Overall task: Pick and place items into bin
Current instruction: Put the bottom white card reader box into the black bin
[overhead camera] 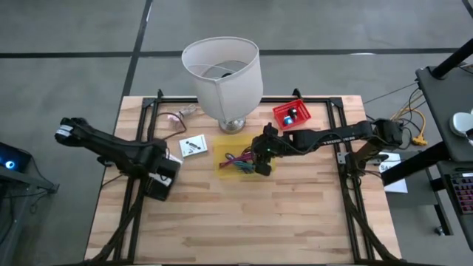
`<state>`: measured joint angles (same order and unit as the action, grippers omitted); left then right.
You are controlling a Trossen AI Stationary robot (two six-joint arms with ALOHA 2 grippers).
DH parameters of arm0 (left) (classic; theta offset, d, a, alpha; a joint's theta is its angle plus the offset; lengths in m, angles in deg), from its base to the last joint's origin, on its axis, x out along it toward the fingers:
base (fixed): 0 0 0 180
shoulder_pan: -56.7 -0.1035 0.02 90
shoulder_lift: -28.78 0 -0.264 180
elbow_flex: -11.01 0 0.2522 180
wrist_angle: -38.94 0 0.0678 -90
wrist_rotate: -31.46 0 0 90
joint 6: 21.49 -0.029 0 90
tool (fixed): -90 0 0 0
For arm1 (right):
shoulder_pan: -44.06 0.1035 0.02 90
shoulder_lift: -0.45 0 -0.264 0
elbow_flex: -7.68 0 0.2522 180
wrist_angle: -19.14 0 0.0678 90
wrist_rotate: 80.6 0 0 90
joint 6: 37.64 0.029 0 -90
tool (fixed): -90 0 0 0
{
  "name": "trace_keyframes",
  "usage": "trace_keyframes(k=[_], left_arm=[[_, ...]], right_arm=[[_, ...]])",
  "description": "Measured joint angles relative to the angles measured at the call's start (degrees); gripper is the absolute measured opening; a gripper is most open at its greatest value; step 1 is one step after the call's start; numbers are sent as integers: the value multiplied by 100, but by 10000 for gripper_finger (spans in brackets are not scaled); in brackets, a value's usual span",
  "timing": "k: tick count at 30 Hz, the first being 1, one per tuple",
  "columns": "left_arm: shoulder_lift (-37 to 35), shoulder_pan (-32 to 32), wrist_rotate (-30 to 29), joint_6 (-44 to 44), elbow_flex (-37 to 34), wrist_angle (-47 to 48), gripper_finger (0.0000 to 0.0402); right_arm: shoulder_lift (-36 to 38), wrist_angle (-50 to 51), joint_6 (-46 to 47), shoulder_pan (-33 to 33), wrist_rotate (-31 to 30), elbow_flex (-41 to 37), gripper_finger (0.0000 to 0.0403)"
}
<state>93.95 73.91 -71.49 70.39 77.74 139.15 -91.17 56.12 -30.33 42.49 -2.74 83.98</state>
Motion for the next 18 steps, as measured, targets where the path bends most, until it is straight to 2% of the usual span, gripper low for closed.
trace_keyframes(k=[6, 18], left_arm=[[241, 516, 152, 667, -1, 364, 3], [648, 1600, 64, 2171, -156, 351, 3]], right_arm=[[0, 6, 4, 3, 2, 2, 72], [0, 6, 13, 4, 2, 0, 71]])
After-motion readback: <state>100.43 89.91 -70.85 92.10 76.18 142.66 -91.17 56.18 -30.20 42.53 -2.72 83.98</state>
